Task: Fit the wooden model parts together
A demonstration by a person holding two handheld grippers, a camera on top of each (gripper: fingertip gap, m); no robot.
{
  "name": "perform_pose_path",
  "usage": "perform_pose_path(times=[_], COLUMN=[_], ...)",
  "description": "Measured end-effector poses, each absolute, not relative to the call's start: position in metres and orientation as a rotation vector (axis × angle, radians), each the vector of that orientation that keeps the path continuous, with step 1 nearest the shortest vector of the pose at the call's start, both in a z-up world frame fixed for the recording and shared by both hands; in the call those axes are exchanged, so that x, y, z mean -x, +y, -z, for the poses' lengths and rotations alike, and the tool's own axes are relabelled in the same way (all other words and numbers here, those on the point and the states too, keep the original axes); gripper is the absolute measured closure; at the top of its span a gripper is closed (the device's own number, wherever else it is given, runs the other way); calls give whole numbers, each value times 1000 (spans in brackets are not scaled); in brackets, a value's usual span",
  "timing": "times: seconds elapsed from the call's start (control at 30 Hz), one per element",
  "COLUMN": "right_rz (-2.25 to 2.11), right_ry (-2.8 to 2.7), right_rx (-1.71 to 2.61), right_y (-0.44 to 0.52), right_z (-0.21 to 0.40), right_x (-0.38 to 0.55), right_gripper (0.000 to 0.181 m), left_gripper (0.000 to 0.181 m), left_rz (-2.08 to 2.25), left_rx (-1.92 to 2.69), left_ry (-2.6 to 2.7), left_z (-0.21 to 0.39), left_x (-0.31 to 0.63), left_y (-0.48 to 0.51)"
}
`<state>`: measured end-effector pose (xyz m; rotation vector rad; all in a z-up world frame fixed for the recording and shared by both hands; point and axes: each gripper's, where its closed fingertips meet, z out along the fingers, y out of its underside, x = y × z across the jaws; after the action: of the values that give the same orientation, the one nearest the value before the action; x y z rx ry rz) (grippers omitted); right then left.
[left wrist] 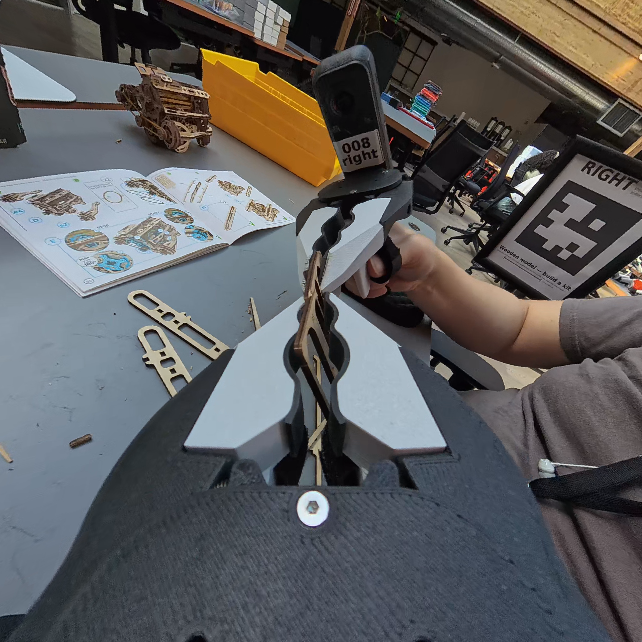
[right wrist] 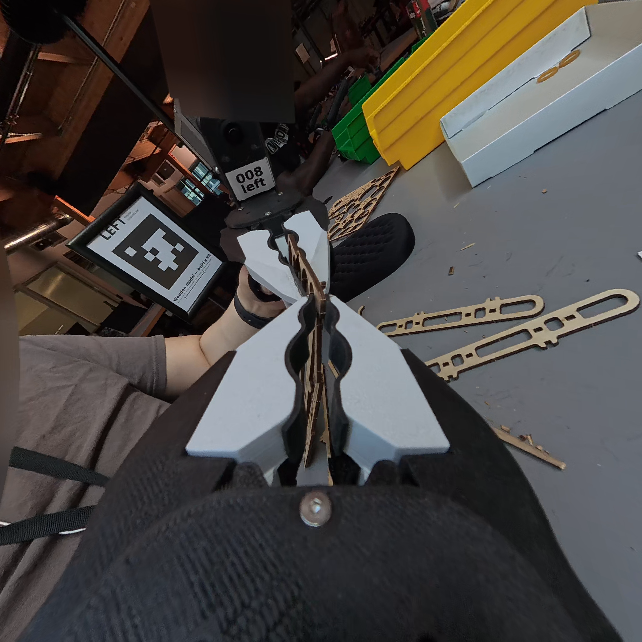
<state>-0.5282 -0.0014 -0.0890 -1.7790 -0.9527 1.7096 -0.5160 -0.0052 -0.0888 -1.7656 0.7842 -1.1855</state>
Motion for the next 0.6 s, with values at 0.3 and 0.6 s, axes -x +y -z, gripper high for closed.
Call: perform_pose_path(times=[0.3, 0.6], right_rz=[-1665, -1588], right_ry=[-1002, -1006], right_rx=[1768, 1850], right_y=[-4, -3], right_z=[85, 91], right_x=[529, 529], right_gripper=[176, 179], left_gripper=[179, 180], left_rz=[1255, 1232], left_rx=[1735, 1757], left_ry=[767, 719], left_z=[83, 89], left_x=[517, 518], left_y=[-10, -8])
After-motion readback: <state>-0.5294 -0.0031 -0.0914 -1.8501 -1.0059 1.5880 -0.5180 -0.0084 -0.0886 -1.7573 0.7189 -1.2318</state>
